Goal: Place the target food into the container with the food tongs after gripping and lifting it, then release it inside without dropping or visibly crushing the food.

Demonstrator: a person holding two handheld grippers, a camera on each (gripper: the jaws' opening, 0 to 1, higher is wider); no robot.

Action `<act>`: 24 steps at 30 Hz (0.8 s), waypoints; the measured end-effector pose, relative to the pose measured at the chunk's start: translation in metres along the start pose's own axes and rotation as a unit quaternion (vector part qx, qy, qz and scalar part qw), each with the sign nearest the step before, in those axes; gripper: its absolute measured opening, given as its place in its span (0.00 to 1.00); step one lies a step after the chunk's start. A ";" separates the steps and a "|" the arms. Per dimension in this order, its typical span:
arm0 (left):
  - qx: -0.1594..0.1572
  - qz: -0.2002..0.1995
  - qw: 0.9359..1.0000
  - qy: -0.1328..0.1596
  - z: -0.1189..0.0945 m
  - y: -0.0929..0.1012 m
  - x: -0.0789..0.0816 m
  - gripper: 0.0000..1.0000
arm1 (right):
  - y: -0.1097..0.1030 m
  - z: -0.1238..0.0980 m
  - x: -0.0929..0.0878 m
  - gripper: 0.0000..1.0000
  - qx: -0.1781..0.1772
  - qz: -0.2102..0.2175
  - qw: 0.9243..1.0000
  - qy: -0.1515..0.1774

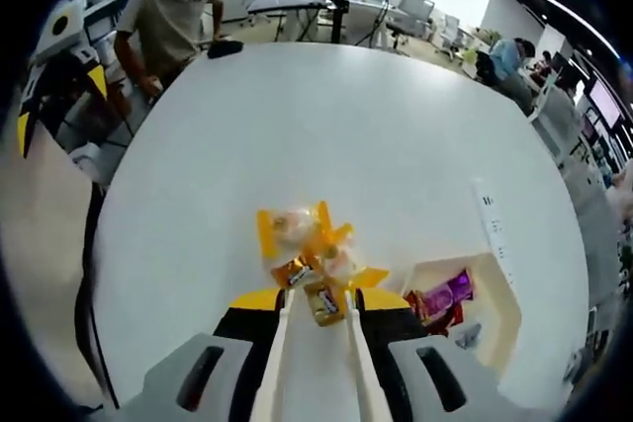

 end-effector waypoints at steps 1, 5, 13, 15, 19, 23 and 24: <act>0.001 -0.001 1.000 0.000 0.000 0.000 0.000 0.69 | 0.000 0.001 0.000 0.28 0.002 -0.002 1.000 -0.001; 0.004 -0.005 1.000 -0.001 0.000 -0.002 -0.001 0.69 | 0.001 0.005 -0.002 0.28 0.005 -0.012 1.000 -0.009; 0.004 -0.010 1.000 -0.003 0.003 -0.005 -0.001 0.69 | 0.004 0.011 -0.005 0.28 0.015 -0.009 1.000 -0.014; 0.004 -0.012 1.000 -0.003 0.003 -0.006 -0.001 0.69 | 0.004 0.012 -0.006 0.28 0.016 -0.008 1.000 -0.015; 0.009 -0.019 1.000 0.000 0.004 -0.009 0.000 0.69 | 0.003 0.014 -0.009 0.28 0.022 -0.009 1.000 -0.019; 0.009 -0.021 1.000 -0.002 0.005 -0.011 0.000 0.69 | 0.004 0.016 -0.012 0.27 0.025 -0.007 0.999 -0.024; 0.009 -0.021 1.000 -0.003 0.006 -0.011 0.000 0.69 | 0.004 0.017 -0.012 0.27 0.026 -0.008 0.999 -0.024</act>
Point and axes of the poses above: the point that each gripper's makers call its tool centre point, and the gripper's own axes: z roughly forward along the fingers, y roughly to its right, x roughly out of its top, the point moved 5 cm from there along -z, roughly backward along the fingers, and after that the axes turned 1 degree about y, right-handed, at the moved point
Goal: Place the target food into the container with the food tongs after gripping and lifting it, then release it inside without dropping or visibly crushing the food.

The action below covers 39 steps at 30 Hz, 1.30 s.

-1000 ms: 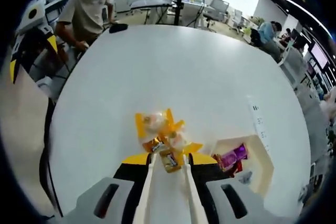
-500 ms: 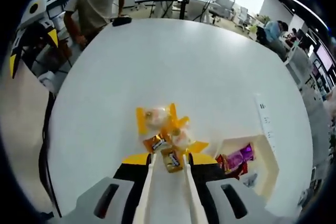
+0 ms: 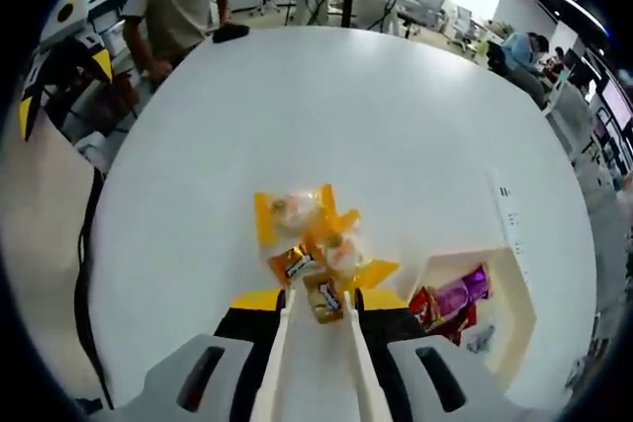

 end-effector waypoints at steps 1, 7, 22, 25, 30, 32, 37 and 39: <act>-0.001 0.000 1.000 -0.001 0.000 0.000 0.000 0.69 | 0.000 0.001 -0.001 0.28 0.001 -0.002 1.000 -0.001; -0.001 -0.005 1.000 -0.002 0.003 -0.002 -0.002 0.69 | 0.001 0.004 -0.006 0.28 0.002 -0.007 1.000 -0.007; -0.001 -0.012 1.000 0.002 0.002 -0.004 -0.002 0.70 | -0.002 0.014 -0.006 0.28 0.014 -0.060 0.998 -0.026; 0.000 -0.014 1.000 0.002 0.002 -0.005 -0.003 0.70 | -0.001 0.016 -0.005 0.28 0.016 -0.070 0.997 -0.032; 0.001 -0.017 1.000 0.003 0.002 -0.006 -0.005 0.70 | -0.001 0.017 -0.004 0.28 0.017 -0.071 0.997 -0.034; 0.002 -0.018 1.000 0.003 0.002 -0.006 -0.004 0.70 | -0.003 0.020 -0.005 0.28 0.021 -0.076 0.996 -0.040; 0.003 -0.018 1.000 0.005 0.001 -0.008 -0.003 0.69 | -0.004 0.021 -0.005 0.27 0.019 -0.074 0.996 -0.043; 0.003 -0.018 1.000 0.005 0.001 -0.008 -0.003 0.69 | -0.003 0.020 -0.004 0.26 0.016 -0.074 0.996 -0.041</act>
Point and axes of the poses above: the point that each gripper's makers call its tool centre point, and the gripper's own axes: z roughly forward along the fingers, y roughly to its right, x roughly out of its top, the point moved 5 cm from there along -z, roughly backward along the fingers, and after that the axes turned 1 degree about y, right-handed, at the moved point
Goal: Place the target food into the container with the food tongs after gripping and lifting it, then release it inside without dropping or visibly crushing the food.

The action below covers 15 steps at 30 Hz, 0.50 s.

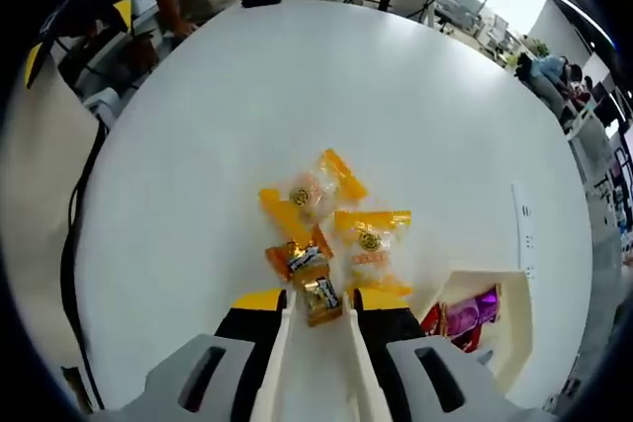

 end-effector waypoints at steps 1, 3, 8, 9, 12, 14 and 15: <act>0.000 0.000 1.000 -0.001 0.000 0.000 -0.001 0.69 | 0.000 0.000 0.000 0.26 0.000 0.003 1.000 0.000; 0.000 -0.001 1.000 -0.001 -0.001 -0.001 -0.002 0.69 | 0.000 0.000 0.000 0.25 0.001 0.006 1.000 0.000; 0.001 -0.003 1.000 0.000 -0.001 0.000 -0.003 0.69 | 0.000 0.001 0.000 0.23 0.000 0.020 1.000 -0.003; 0.001 -0.003 1.000 0.000 -0.001 0.000 -0.003 0.69 | 0.000 0.001 0.000 0.23 0.000 0.020 1.000 -0.004; 0.000 -0.004 1.000 -0.001 -0.001 0.001 -0.004 0.69 | 0.001 0.001 0.000 0.22 -0.005 0.026 1.000 -0.003; 0.000 -0.005 1.000 -0.001 -0.001 0.000 -0.005 0.69 | 0.001 0.000 0.000 0.22 -0.006 0.028 1.000 -0.004; 0.000 -0.005 1.000 -0.001 -0.002 0.000 -0.005 0.69 | 0.001 0.000 0.000 0.22 -0.006 0.030 1.000 -0.004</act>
Point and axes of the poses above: the point that each gripper's makers call its tool centre point, and the gripper's own axes: z roughly forward along the fingers, y roughly to its right, x roughly out of its top, the point moved 5 cm from there along -z, roughly backward along the fingers, and after that the axes turned 1 degree about y, right-handed, at the moved point
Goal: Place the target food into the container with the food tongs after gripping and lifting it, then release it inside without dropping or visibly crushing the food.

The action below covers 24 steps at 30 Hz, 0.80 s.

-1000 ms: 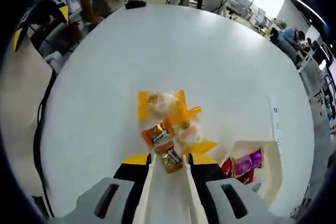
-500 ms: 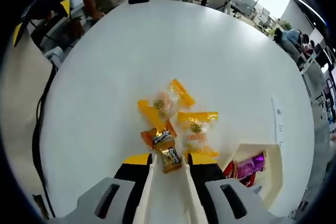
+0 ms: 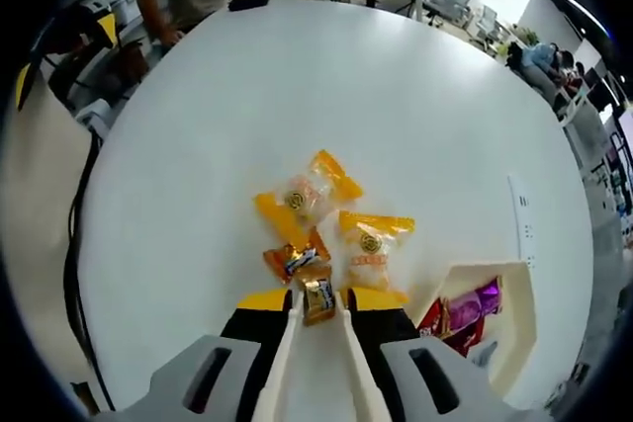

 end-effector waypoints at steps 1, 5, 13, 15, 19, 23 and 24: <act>0.001 0.000 1.000 0.000 0.000 0.000 0.000 0.69 | 0.000 -0.001 0.000 0.22 0.001 0.002 1.000 0.000; 0.001 0.000 1.000 0.000 0.000 0.001 0.001 0.69 | 0.001 -0.006 0.002 0.21 -0.005 0.007 1.000 0.007; -0.004 0.005 1.000 0.000 0.003 0.002 0.003 0.69 | 0.004 -0.015 0.006 0.22 -0.015 0.014 1.000 0.019; -0.006 0.007 1.000 0.001 0.004 0.002 0.004 0.69 | 0.005 -0.020 0.007 0.22 -0.019 0.019 0.999 0.026; -0.008 0.011 1.000 0.002 0.004 0.003 0.005 0.69 | 0.006 -0.029 0.009 0.22 -0.029 0.025 0.999 0.036; -0.013 0.018 1.000 0.002 0.005 0.006 0.009 0.69 | 0.007 -0.039 0.009 0.22 -0.041 0.029 0.998 0.043; -0.014 0.020 1.000 0.003 0.006 0.007 0.010 0.69 | 0.008 -0.040 0.009 0.22 -0.043 0.030 0.998 0.044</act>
Point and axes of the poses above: the point that each gripper's makers call its tool centre point, and the gripper's own axes: z roughly forward along the fingers, y roughly to its right, x roughly out of its top, the point moved 5 cm from there along -z, roughly backward along the fingers, and after that the axes turned 1 degree about y, right-handed, at the moved point
